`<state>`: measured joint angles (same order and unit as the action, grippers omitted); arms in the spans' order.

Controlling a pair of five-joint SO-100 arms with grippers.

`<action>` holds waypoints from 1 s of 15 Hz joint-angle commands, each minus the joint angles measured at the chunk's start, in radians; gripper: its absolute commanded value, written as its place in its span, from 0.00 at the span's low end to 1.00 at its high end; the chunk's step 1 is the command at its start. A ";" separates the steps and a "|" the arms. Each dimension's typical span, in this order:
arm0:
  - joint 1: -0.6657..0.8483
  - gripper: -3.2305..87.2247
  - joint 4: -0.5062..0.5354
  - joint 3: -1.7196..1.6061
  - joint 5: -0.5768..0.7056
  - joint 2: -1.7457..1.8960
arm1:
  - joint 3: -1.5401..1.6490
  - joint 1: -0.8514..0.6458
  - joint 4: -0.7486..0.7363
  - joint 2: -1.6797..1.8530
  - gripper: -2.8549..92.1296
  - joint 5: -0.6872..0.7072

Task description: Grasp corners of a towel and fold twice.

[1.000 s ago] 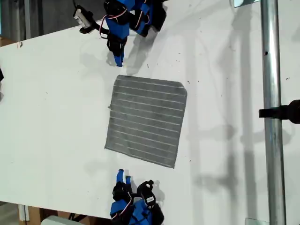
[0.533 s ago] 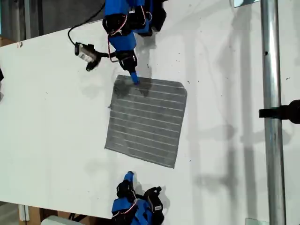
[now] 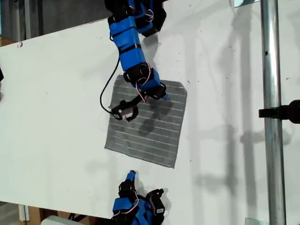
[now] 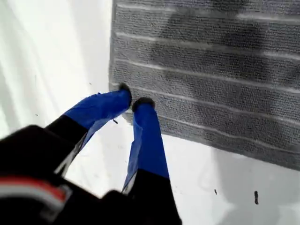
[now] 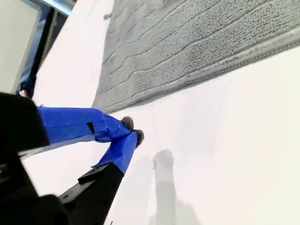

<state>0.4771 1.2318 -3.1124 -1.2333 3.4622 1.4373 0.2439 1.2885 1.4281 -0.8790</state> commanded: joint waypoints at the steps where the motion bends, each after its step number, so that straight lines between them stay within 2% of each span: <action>1: -0.008 0.01 -0.021 -0.005 0.006 0.008 | -0.072 0.015 0.083 0.141 0.37 -0.031; 3: -0.008 0.01 -0.023 -0.005 0.012 0.008 | -0.095 0.011 0.278 0.166 0.49 -0.097; 4: -0.009 0.01 -0.023 -0.005 0.015 0.008 | -0.094 0.006 0.383 0.161 0.51 -0.155; 5: -0.009 0.01 -0.023 -0.005 0.017 0.008 | -0.086 0.021 0.403 0.156 0.50 -0.196; 10: -0.009 0.01 -0.026 -0.006 0.025 0.008 | -0.161 0.129 0.359 -0.092 0.47 -0.391; 15: -0.009 0.01 -0.023 -0.006 0.021 0.008 | -0.201 0.124 0.296 -0.255 0.41 -0.405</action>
<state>0.4771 1.2303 -3.1140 -1.2134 3.4622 1.2962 0.3804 1.6030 1.1796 -1.2839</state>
